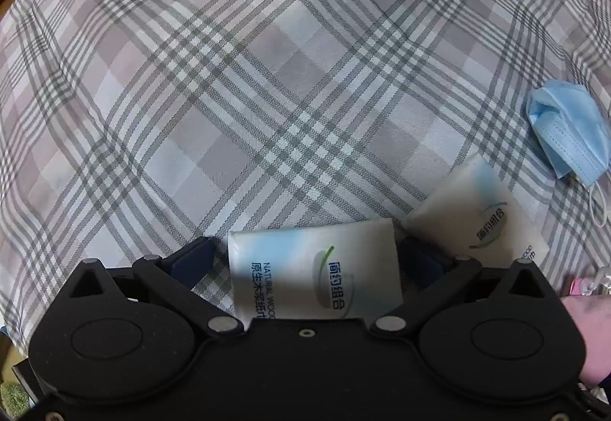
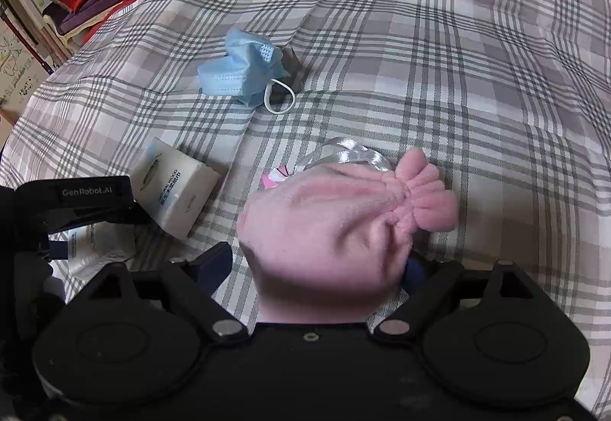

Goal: Organize soft objects
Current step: 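Carry the tissue pack over the gold tray with left tool while right tool holds the pink pouch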

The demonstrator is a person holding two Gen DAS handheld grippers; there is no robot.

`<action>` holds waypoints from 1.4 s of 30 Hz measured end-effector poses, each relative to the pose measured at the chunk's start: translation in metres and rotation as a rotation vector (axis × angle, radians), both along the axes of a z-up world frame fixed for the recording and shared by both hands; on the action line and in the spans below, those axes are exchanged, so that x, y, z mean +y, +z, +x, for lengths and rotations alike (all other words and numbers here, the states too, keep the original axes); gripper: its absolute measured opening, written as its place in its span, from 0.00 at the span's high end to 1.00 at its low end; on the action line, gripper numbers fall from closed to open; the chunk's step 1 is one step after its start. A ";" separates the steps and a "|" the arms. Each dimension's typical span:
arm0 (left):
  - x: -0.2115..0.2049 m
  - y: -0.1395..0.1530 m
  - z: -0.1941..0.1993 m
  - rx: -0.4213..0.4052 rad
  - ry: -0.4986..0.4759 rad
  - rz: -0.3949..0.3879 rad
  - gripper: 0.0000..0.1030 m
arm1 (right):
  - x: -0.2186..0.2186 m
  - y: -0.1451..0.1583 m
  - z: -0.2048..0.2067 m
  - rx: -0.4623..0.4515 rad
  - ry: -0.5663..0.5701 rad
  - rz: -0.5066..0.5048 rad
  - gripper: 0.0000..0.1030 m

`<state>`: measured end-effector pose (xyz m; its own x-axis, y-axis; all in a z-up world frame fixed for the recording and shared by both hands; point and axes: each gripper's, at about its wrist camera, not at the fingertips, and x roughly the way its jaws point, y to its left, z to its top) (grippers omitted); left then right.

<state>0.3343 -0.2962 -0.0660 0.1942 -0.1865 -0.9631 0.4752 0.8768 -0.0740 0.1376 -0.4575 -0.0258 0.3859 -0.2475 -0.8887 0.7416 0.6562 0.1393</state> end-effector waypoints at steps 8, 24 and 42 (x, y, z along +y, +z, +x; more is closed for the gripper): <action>0.004 0.017 -0.011 0.014 -0.015 -0.020 0.32 | 0.013 0.004 0.006 0.052 0.043 -0.108 0.37; 0.045 0.103 -0.050 -0.057 -0.008 -0.076 0.32 | 0.000 0.015 -0.007 -0.136 0.020 -0.052 0.39; 0.282 0.120 -0.082 -0.128 0.287 0.011 0.32 | 0.024 0.025 -0.003 -0.208 0.104 -0.164 0.39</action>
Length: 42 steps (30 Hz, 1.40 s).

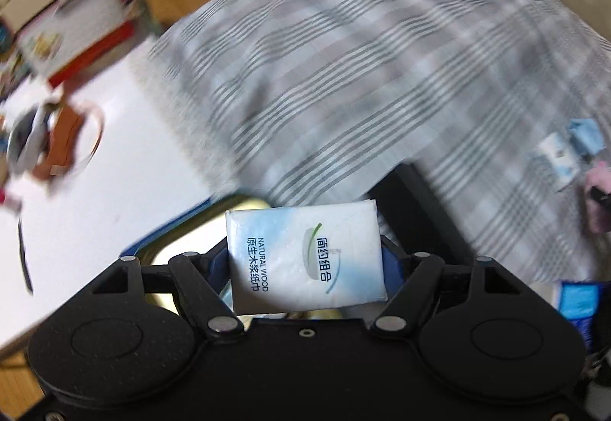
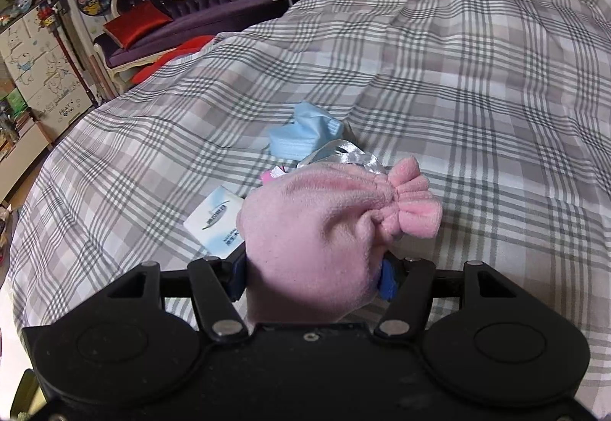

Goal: Organize soft objects
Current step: 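Carry the tissue pack over the gold tray with left tool while right tool holds the pink pouch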

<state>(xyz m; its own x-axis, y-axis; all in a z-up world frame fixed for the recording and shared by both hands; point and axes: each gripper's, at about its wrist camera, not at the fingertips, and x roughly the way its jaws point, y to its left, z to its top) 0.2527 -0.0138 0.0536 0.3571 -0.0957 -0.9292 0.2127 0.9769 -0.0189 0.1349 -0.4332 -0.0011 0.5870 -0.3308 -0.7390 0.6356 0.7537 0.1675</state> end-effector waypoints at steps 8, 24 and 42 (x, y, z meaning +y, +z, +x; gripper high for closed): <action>0.061 -0.045 -0.015 0.034 0.109 -0.016 0.32 | 0.007 0.004 -0.001 -0.013 -0.013 -0.069 0.39; 0.083 -0.079 -0.040 0.095 0.100 -0.055 0.32 | 0.106 0.092 -0.085 0.050 0.206 -0.158 0.39; 0.080 -0.086 -0.042 0.094 0.086 -0.062 0.32 | 0.139 0.069 -0.145 0.380 0.427 -0.086 0.39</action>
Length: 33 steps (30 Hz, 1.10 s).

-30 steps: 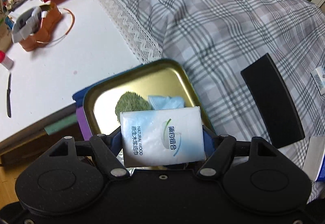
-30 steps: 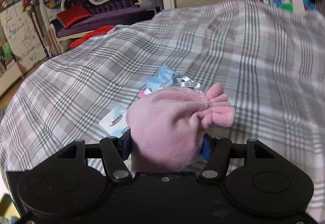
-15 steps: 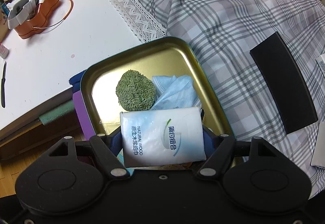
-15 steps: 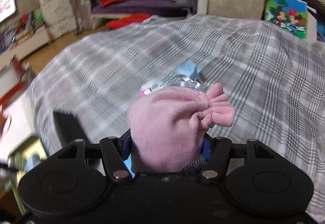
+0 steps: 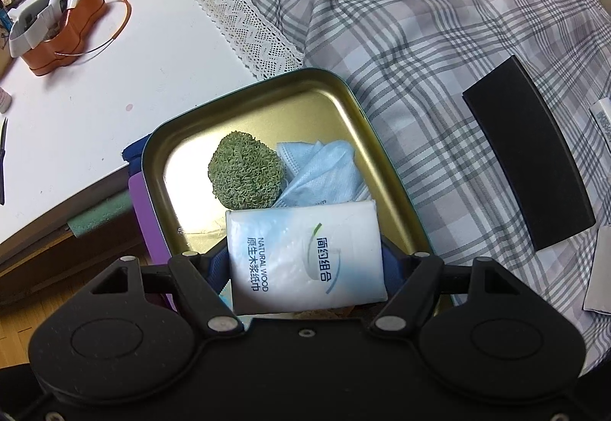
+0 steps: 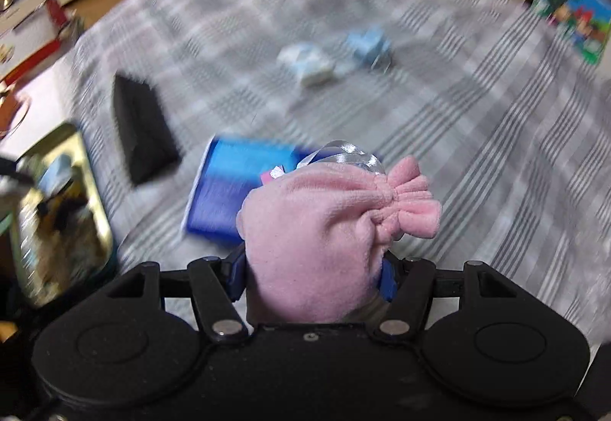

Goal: Organize soft objects
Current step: 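Carry the tissue pack over the gold tray with left tool while right tool holds the pink pouch, then open left tool to drop the tissue pack while right tool releases the pink pouch into tray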

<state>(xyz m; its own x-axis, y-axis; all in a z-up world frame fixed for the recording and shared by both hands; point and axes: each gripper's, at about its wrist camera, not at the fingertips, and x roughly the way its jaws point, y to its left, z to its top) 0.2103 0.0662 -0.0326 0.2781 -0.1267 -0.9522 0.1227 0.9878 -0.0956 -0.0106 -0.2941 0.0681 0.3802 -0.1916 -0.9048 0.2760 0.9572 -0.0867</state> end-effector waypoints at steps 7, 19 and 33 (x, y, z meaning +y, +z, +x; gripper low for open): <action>0.006 -0.001 0.003 0.017 0.018 0.012 0.32 | 0.063 -0.015 -0.009 0.061 0.126 0.126 0.39; 0.022 0.019 0.032 -0.005 0.002 0.068 0.32 | 0.173 -0.047 0.062 0.029 0.277 0.255 0.39; 0.037 0.020 0.042 -0.002 0.049 0.014 0.24 | 0.209 -0.068 0.117 0.046 0.283 0.252 0.39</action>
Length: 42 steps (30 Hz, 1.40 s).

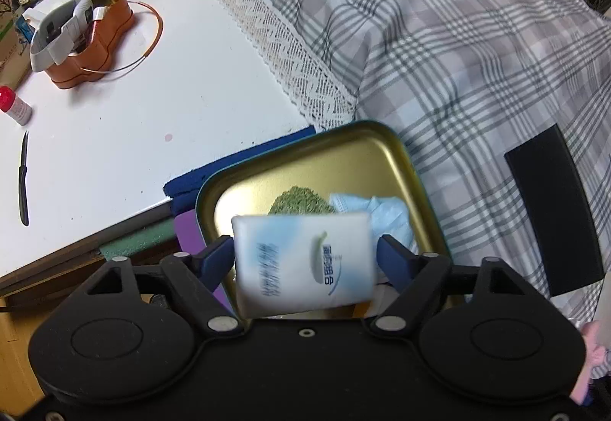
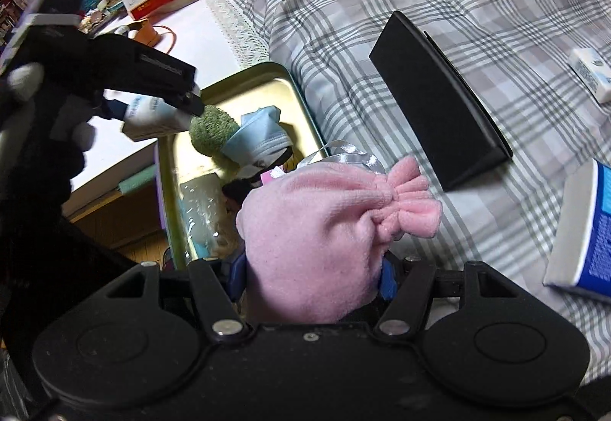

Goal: Organize soft objects
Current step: 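Open left tool to drop the tissue pack while right tool releases the pink pouch into tray, then move both open tools from the tray toward the second tissue pack and blue mask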

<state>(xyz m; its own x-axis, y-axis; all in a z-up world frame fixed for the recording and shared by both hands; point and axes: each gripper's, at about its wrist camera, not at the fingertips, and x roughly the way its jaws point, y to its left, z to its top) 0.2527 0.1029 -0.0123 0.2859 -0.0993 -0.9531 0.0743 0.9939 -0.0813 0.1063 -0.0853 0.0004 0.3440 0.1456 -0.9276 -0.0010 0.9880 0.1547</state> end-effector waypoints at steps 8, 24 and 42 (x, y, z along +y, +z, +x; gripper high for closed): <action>-0.001 -0.004 0.000 0.013 0.018 -0.007 0.22 | 0.001 -0.016 0.018 0.034 -0.010 -0.003 0.39; 0.024 0.003 0.001 -0.036 0.209 -0.011 0.22 | 0.040 -0.033 0.099 0.007 0.042 -0.016 0.39; 0.032 0.006 -0.001 -0.059 0.255 -0.032 0.22 | 0.057 -0.029 0.131 -0.107 0.040 0.007 0.22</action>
